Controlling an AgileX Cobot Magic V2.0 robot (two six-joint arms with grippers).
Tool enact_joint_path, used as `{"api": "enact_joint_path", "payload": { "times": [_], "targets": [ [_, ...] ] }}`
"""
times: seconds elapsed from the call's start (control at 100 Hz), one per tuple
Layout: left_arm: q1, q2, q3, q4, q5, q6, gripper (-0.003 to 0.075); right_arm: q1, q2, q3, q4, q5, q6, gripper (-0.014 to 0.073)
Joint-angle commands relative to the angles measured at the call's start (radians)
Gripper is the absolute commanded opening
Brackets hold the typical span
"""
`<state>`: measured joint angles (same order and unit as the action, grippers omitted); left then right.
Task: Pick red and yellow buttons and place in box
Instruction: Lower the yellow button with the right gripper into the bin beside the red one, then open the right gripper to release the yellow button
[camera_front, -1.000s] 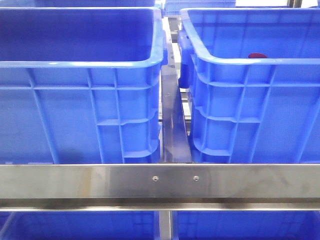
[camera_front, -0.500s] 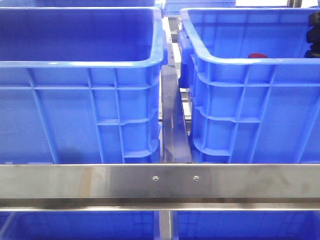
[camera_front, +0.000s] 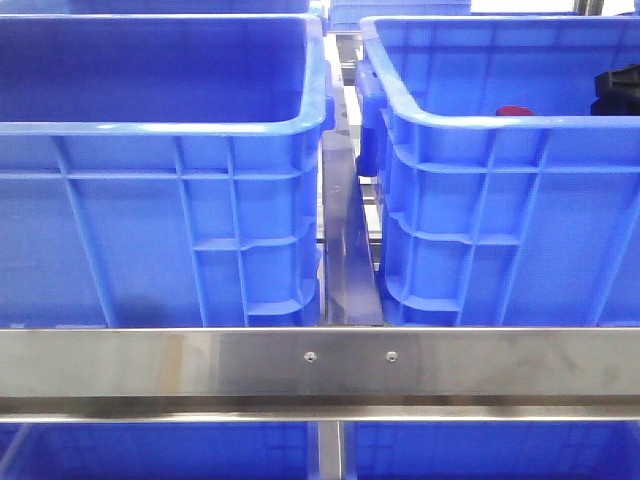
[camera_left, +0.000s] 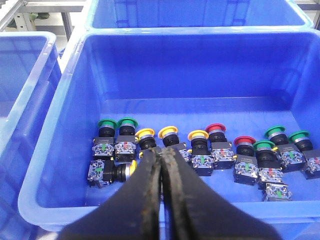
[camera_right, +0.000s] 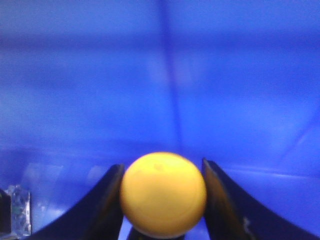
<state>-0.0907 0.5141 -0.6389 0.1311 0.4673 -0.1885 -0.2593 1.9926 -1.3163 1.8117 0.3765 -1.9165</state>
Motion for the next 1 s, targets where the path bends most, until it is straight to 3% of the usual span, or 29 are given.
{"api": "enact_joint_path", "payload": {
  "times": [0.0, 0.16, 0.42, 0.74, 0.99],
  "targets": [
    [0.002, 0.001, -0.028, 0.0, -0.084, -0.009, -0.0019, -0.003, -0.031, -0.031, 0.107, 0.036, -0.012, 0.0236],
    [0.002, 0.001, -0.026, 0.0, -0.084, -0.009, -0.0019, -0.003, -0.03, -0.028, 0.107, 0.055, -0.012, 0.0262],
    [0.002, 0.001, -0.026, 0.0, -0.084, -0.009, -0.0019, -0.003, -0.039, -0.028, 0.107, 0.076, -0.012, 0.0489],
    [0.002, 0.001, -0.026, 0.0, -0.084, -0.009, -0.0019, -0.008, -0.144, -0.012, 0.106, 0.071, -0.011, 0.0499],
    [0.002, 0.001, -0.026, 0.0, -0.082, -0.009, -0.0019, 0.002, -0.377, 0.116, 0.106, 0.006, -0.011, 0.0499]
  ]
}}
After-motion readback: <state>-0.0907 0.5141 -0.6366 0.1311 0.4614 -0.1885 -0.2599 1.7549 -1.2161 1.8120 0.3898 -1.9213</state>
